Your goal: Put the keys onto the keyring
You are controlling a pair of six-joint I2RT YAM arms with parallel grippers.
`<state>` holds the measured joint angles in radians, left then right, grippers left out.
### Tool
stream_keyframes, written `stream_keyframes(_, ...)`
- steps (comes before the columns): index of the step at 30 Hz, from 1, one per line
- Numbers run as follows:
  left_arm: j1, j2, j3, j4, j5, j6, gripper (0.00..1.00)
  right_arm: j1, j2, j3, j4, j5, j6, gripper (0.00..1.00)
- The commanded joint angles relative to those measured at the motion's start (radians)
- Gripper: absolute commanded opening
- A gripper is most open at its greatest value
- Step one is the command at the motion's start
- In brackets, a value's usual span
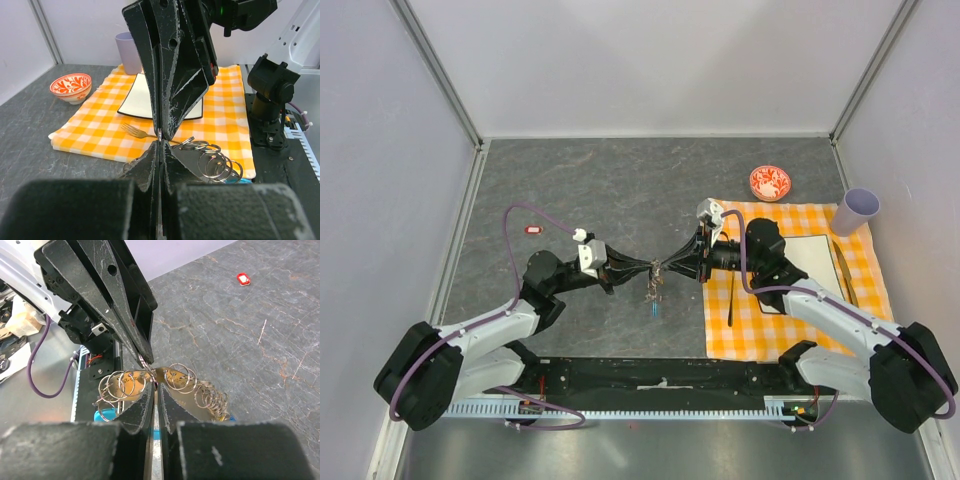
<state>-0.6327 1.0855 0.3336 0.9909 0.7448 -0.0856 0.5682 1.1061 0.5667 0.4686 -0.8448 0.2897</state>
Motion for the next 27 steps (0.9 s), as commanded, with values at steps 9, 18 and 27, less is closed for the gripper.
stream_keyframes(9,-0.004,-0.032,0.041,0.178,0.033,-0.045,0.02,0.01,0.018,-0.036,0.113,-0.016,0.028,0.0)
stream_keyframes(18,-0.005,-0.007,0.025,0.226,0.053,-0.077,0.02,0.033,0.018,-0.027,0.097,0.024,0.017,0.0)
stream_keyframes(27,-0.007,0.007,0.018,0.255,0.057,-0.091,0.02,0.039,-0.032,-0.008,-0.008,0.071,-0.067,0.28)
